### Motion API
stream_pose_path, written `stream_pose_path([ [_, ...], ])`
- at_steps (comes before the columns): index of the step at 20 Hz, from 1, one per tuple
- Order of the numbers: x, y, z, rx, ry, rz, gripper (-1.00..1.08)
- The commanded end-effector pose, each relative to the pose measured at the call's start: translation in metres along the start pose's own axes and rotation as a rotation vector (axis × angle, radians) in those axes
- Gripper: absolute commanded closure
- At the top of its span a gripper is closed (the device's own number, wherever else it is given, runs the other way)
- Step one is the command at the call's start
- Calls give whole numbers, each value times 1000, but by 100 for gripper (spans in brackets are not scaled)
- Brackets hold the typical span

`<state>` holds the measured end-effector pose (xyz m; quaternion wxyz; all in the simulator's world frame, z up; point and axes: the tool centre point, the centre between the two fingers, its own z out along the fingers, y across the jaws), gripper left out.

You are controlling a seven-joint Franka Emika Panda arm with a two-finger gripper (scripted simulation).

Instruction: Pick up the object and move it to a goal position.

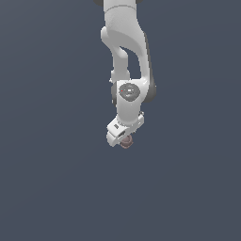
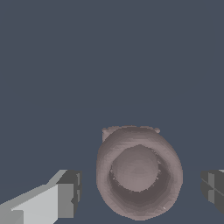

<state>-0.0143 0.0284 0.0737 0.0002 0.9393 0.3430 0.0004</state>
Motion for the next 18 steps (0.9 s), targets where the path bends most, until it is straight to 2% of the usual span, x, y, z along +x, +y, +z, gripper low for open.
stream_pose_path([
  [1,-1,-1,14,1,-1,-2,-92],
  [9,0,0,34,1,-1,-3,-92],
  [10,0,0,34,1,-1,-3,108],
  [18,0,0,34,1,-1,-3,108],
])
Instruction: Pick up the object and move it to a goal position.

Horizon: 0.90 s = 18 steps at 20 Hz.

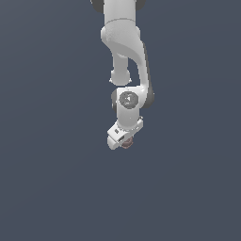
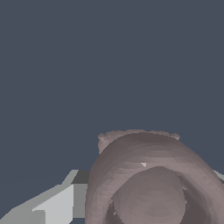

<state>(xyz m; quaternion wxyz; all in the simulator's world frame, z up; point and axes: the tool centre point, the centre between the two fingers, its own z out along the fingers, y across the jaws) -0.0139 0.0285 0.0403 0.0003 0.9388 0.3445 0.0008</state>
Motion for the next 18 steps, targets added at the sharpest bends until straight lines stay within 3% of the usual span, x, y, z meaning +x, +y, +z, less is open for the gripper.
stream_pose_path([
  [1,0,0,1,1,-1,0,108],
  [10,0,-11,-13,0,0,0,108],
  [18,0,-47,-54,-1,-1,0,108],
])
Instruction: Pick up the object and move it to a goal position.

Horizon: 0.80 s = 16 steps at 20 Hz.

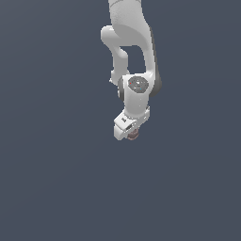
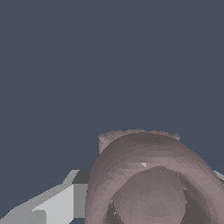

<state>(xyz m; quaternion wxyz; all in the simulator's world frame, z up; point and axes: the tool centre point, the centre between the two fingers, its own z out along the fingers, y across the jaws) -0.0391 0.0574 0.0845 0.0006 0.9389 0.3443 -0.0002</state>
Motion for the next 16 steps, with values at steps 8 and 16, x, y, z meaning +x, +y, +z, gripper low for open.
stream_pose_path([
  [8,2,-55,-66,-1,0,-1,108],
  [16,4,-81,-98,0,0,-1,108],
])
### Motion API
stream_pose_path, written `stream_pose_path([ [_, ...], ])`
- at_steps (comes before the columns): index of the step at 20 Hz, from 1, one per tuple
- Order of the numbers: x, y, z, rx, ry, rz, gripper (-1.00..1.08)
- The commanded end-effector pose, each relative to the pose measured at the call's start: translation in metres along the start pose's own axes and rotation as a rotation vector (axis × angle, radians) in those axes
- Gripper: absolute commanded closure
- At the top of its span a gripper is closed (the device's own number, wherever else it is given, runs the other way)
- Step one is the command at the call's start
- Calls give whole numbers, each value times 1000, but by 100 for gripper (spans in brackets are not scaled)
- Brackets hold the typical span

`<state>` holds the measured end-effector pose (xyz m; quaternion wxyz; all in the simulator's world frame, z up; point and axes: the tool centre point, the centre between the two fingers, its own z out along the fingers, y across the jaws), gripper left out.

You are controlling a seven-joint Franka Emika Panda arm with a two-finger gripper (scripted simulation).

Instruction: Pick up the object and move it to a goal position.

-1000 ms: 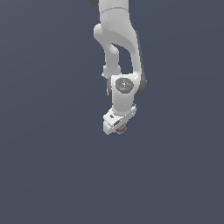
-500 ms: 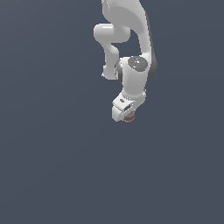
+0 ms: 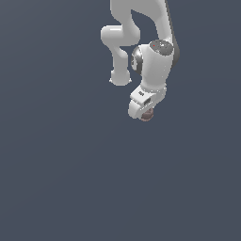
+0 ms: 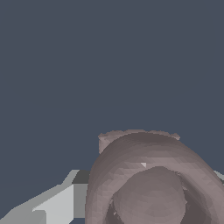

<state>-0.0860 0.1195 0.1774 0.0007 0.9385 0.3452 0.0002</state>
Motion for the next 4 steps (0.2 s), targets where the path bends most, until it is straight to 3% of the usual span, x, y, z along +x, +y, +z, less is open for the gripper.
stream_pose_path([
  [1,0,-5,-6,1,-1,1,108],
  [4,0,-7,-9,1,-1,1,108],
])
